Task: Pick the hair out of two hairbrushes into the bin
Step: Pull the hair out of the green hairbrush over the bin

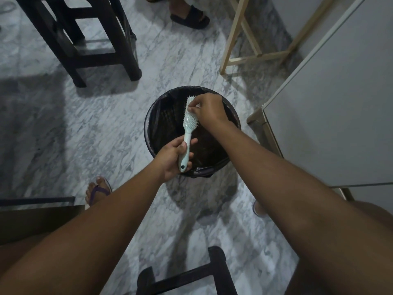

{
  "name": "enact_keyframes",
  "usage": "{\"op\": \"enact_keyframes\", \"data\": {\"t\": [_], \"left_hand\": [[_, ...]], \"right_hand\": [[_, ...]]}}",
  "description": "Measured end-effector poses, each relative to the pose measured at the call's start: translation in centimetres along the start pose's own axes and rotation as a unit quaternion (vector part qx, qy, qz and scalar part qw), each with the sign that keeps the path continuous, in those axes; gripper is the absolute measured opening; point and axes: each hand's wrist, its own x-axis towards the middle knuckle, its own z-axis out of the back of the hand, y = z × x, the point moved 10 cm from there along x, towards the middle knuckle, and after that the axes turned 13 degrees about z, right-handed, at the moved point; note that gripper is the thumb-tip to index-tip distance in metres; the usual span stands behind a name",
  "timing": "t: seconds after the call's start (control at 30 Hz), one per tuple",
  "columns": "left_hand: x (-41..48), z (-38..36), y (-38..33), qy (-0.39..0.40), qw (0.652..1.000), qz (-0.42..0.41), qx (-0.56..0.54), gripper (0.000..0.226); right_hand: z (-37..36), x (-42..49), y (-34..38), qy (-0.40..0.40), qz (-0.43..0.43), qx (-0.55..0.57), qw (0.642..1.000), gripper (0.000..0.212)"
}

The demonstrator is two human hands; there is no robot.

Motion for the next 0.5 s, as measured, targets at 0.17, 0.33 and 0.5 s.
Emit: {"op": "enact_keyframes", "data": {"t": [0.17,0.33,0.5], "left_hand": [[-0.2,0.2,0.4,0.013,1.0,-0.005,-0.019,0.034],[-0.1,0.9,0.8,0.007,1.0,-0.009,-0.021,0.035],[-0.1,0.5,0.8,0.006,1.0,-0.012,0.002,0.037]], "right_hand": [[2.9,0.1,-0.7,-0.093,-0.004,0.056,0.994,0.008],[6.6,-0.3,-0.9,-0.242,-0.02,0.115,0.963,0.005],[2.0,-0.5,-1.4,-0.039,-0.109,0.104,0.988,0.05]]}}
